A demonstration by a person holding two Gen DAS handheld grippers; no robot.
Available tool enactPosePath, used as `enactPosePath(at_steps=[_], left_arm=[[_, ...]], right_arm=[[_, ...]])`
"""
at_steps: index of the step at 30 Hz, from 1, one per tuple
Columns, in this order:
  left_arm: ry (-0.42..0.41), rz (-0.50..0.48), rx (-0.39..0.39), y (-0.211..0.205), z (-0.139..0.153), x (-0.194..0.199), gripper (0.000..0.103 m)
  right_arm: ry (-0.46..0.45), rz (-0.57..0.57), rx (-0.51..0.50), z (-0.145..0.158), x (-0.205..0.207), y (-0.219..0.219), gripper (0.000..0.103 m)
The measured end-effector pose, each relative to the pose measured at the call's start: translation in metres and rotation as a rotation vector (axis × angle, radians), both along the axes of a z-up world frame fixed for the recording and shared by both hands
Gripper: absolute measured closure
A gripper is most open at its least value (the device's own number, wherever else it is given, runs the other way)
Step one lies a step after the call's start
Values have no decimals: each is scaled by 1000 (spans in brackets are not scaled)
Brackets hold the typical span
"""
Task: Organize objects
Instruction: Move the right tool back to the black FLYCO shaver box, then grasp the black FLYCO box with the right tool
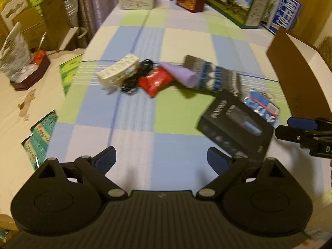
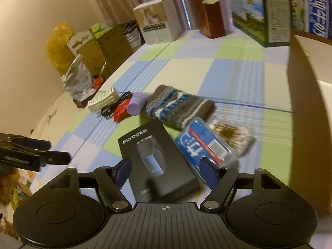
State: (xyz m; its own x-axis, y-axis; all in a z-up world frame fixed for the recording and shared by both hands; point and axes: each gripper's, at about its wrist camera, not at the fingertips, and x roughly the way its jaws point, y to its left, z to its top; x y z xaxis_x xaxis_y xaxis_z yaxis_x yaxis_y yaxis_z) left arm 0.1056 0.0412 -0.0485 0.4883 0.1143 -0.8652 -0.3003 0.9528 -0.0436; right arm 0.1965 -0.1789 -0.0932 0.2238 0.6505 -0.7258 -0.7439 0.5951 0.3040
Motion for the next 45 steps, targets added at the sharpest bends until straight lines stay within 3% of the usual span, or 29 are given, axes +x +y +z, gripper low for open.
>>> enactPosePath(at_steps=[5,11,17,33,36,40,45], left_arm=[[7,39,0,22,-4,-9,11],[27,75,5,46,-11,-19,11],[33,82,3,65,-16,-20,11],[34,-8,1,84,-24,0,11],[37,-26,6,87,-26,3,11],[35,-53,13,90,-27,8,11],[22,-116,46,93,-25,23,11]], right_arm=[[4,12,-32,-17,3,24,26],[-6,83,-75,-22,-23,46,24],[-39,49,-119,-19,-32,65,22],[-92,-31,-262,-38,-30,111,16],[-126,-24,-296,-41,-31,115,27],[-109,-28,-276,-36,-31,112,27],[-84,-115,-210,-13,-23,99,27]])
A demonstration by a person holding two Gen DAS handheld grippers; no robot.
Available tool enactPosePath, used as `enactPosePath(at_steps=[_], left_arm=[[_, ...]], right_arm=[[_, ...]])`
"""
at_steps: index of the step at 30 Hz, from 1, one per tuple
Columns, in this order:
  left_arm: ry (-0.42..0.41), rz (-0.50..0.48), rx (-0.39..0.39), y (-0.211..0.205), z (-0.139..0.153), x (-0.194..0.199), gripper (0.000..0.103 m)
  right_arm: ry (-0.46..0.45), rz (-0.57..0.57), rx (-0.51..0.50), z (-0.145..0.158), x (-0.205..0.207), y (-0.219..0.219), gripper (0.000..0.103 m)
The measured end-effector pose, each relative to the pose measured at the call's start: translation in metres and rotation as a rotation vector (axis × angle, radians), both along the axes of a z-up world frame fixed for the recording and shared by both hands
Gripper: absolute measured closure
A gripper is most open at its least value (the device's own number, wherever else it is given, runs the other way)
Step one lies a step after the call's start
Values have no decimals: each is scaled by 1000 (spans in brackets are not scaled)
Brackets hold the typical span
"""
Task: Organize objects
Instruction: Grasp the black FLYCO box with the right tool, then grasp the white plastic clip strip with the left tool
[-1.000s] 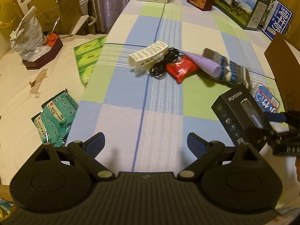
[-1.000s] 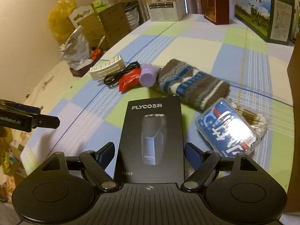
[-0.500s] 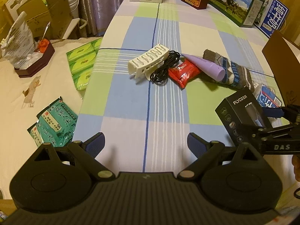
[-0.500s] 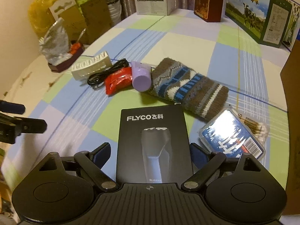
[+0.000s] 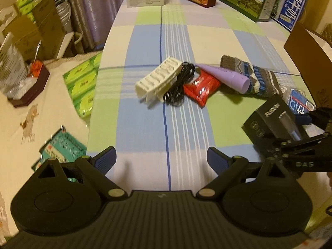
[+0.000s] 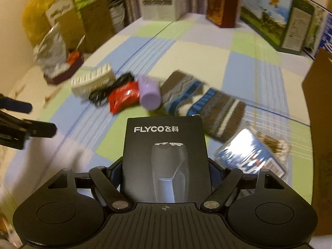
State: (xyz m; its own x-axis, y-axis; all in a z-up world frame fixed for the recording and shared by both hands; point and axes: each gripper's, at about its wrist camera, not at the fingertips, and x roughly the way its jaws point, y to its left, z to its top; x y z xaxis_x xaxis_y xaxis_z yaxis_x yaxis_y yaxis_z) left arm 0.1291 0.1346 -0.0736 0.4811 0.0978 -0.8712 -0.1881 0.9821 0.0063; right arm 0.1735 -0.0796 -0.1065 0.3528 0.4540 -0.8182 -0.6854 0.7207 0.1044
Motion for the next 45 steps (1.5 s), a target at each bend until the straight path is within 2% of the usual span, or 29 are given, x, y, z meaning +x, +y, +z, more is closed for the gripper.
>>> enactPosePath(at_steps=[5,8,11,15,19,23,25,27,39,45], left_arm=[[-35,-76,39,9,4,26,15],[-43,-135,68,13,3,48,22],[-33,-189,75,19,-3,71,24],[-5,-236,63,25,-13,99,37],[6,-257,61,29,-20,120,42],[30,-260,44,34,-28,134,61],[41,-261,37,35,-31,137,66],[48,-273,24,35,-34,137,75],[54,-230,54,35,-32,109,79],[51,-170,27,29,-29,75,79]], right_arm=[[-4,-113,43,22,15,-19,27],[-2,-183,58,30,23,-33,27],[-2,-246,59,35,28,-48,27],[5,-308,69,40,29,-65,27],[6,-344,66,43,27,-74,27],[15,-366,65,41,25,-80,27],[17,-372,64,41,23,-83,27],[20,-375,63,40,23,-86,27],[39,-340,71,36,15,-93,27],[63,-314,90,34,7,-102,27]])
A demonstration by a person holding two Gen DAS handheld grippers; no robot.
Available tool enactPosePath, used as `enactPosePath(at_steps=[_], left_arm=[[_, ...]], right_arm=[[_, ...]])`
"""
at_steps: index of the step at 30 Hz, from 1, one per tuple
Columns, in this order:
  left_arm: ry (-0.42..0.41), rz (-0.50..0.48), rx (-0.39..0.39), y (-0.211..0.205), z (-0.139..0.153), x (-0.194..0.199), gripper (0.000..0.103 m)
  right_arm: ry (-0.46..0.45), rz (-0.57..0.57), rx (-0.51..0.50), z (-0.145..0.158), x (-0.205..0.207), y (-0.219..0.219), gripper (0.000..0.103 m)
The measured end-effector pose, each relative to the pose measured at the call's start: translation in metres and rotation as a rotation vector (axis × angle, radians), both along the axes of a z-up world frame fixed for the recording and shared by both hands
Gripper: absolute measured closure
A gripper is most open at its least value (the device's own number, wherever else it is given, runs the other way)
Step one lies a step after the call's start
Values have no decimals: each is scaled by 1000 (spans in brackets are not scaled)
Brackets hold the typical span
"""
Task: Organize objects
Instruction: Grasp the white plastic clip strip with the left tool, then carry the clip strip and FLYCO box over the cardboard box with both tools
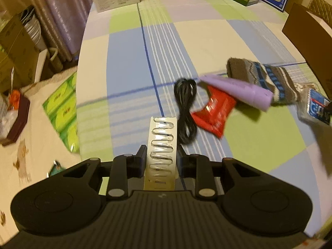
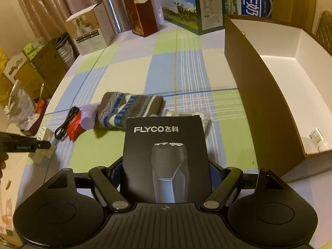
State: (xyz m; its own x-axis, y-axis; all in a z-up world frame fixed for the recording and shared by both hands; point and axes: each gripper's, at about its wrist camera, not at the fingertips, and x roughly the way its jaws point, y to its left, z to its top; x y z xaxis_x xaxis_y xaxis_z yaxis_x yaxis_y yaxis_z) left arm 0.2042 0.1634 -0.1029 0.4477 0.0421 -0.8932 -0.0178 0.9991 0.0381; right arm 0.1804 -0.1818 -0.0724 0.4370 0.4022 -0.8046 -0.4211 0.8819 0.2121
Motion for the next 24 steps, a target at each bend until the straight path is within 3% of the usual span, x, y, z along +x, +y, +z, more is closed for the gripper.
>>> enactPosePath(at_steps=[12,24], left_arm=[[8,74,-82,-45,5,-66,79],[27,1,-147,-124,6,-85,79]], right_arm=[[15,44,36,4,-13,-32,27],[21,92,66,13,-19,-64,27]])
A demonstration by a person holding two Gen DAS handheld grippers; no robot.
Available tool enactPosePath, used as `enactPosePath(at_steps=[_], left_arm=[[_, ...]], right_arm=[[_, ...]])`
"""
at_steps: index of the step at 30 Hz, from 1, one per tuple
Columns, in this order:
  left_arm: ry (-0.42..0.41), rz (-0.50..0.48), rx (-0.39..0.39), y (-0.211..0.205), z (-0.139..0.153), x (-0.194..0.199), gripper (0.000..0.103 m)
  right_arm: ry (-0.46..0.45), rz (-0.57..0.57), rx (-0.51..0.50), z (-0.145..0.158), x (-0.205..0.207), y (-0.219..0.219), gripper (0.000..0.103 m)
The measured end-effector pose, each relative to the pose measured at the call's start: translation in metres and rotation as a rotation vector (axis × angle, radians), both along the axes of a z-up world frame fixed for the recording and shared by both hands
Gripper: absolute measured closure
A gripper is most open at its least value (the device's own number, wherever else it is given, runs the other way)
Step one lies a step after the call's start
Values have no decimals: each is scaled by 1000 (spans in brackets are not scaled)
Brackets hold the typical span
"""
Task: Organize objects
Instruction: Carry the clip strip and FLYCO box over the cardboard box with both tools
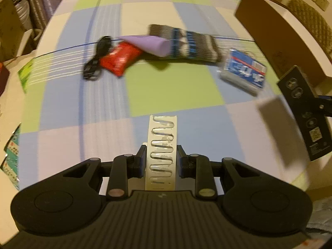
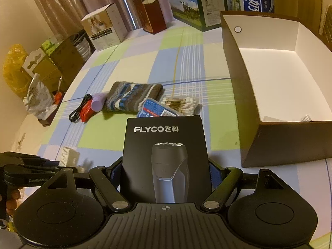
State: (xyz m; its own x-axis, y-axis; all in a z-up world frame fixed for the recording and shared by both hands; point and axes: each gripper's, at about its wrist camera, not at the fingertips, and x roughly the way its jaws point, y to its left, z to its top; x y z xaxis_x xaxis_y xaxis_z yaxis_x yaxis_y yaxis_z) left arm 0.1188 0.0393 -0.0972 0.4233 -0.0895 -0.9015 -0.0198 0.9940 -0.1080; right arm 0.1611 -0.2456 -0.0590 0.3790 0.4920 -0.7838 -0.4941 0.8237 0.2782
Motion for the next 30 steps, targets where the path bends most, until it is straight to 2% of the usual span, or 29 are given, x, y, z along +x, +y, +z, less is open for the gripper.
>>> enactPosePath(at_steps=[6,17,24,30], left_arm=[[-39,-43,-18,-29,17,2,79],[-161,-119,-40,-75,70,15,79],[-236,-188,-67,-112,99,30,79],[-293,-260,-89,-149,117,54,79]], right_arm=[[-20,22,31,13,-1,-13,27],[-104,39,106,50,1,-40,27],[-170,-38,121,75,14,-73,27],[-216,-130,111,92,42,-112,27]])
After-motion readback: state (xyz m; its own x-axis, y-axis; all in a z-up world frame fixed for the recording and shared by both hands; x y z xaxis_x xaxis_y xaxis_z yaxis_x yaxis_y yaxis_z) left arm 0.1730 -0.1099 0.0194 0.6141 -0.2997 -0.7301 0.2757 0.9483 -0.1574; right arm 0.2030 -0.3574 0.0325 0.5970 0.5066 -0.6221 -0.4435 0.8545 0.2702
